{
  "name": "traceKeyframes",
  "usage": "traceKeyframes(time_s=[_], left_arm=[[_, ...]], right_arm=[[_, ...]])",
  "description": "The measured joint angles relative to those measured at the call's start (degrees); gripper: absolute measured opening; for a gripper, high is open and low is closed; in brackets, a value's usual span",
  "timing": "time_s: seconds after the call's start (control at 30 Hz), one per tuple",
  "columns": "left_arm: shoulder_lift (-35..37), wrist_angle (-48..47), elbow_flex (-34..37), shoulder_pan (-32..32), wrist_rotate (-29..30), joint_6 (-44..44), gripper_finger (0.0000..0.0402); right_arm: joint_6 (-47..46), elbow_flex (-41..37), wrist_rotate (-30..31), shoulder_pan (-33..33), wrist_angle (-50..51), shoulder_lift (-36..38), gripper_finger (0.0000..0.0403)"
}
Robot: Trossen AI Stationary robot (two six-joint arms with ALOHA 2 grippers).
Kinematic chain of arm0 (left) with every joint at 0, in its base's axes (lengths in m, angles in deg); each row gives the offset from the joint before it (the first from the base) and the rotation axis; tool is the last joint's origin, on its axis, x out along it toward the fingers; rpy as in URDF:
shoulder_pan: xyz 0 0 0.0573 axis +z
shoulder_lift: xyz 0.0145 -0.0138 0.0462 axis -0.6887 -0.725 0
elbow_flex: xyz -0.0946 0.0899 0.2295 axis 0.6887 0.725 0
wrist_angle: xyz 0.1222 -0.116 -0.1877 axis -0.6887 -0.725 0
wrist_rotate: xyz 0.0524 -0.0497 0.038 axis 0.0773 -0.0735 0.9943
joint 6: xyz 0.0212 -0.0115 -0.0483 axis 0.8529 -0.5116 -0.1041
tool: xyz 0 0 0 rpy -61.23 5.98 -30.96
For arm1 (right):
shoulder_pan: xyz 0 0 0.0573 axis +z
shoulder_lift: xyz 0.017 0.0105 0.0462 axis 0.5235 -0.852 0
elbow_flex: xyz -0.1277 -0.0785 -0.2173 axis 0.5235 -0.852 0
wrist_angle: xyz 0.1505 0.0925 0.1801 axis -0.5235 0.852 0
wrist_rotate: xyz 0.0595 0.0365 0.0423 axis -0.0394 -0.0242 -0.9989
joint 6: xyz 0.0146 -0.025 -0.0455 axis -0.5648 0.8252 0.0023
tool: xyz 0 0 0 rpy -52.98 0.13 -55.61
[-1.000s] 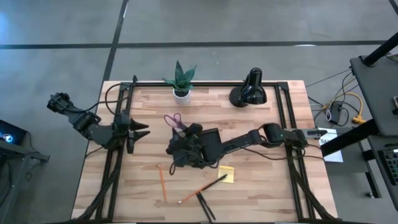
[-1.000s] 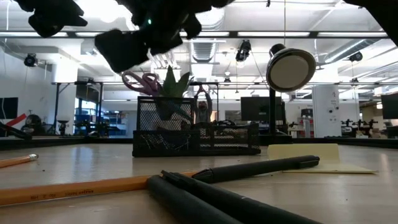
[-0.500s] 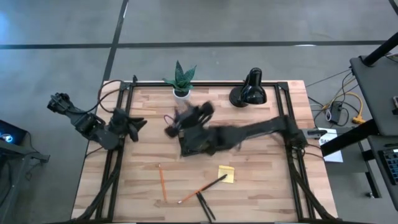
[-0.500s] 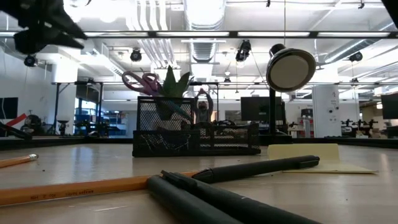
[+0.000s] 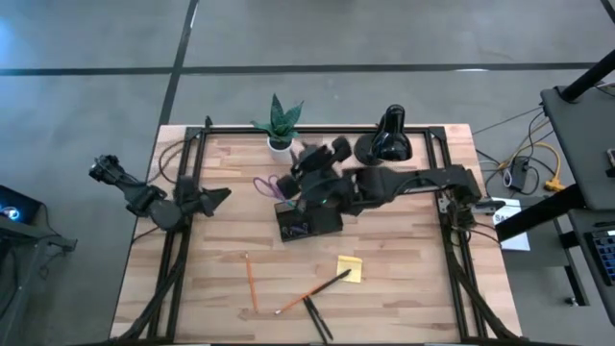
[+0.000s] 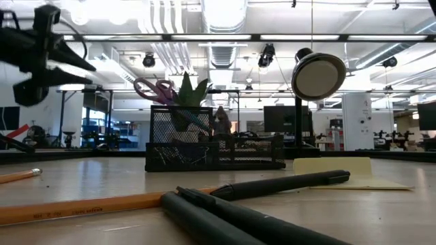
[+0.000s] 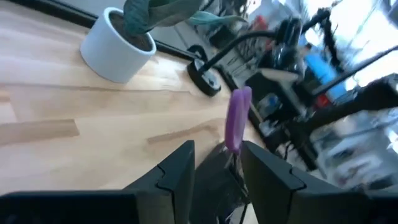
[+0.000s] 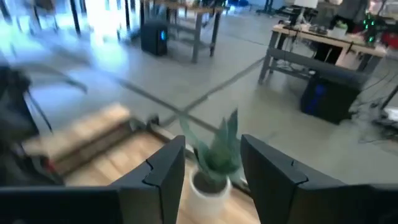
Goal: Pick and place office supplies into organizer
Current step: Put the scissors into the desk organizer
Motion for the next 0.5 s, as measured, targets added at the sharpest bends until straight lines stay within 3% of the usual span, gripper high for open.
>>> traceKeyframes(time_s=[0.17, 0.23, 0.33, 0.5], left_arm=[[-0.36, 15.84, 7.34, 1.48, 1.12, 1.13, 0.0116], [-2.70, 21.27, 7.72, 1.93, 1.41, 8.11, 0.0110], [-7.66, 29.48, 4.57, 2.86, 2.66, 23.15, 0.0087], [-17.14, 24.57, -5.55, 5.44, 2.43, 32.28, 0.0043]], right_arm=[[-0.80, -0.38, -0.49, 0.64, 2.09, -2.08, 0.0137], [-0.67, -0.42, -0.49, 0.62, 2.08, -2.73, 0.0134], [-0.61, -0.70, -1.10, 0.62, 2.41, -3.08, 0.0132], [-0.55, -0.70, -2.67, 0.49, 2.30, -2.95, 0.0132]])
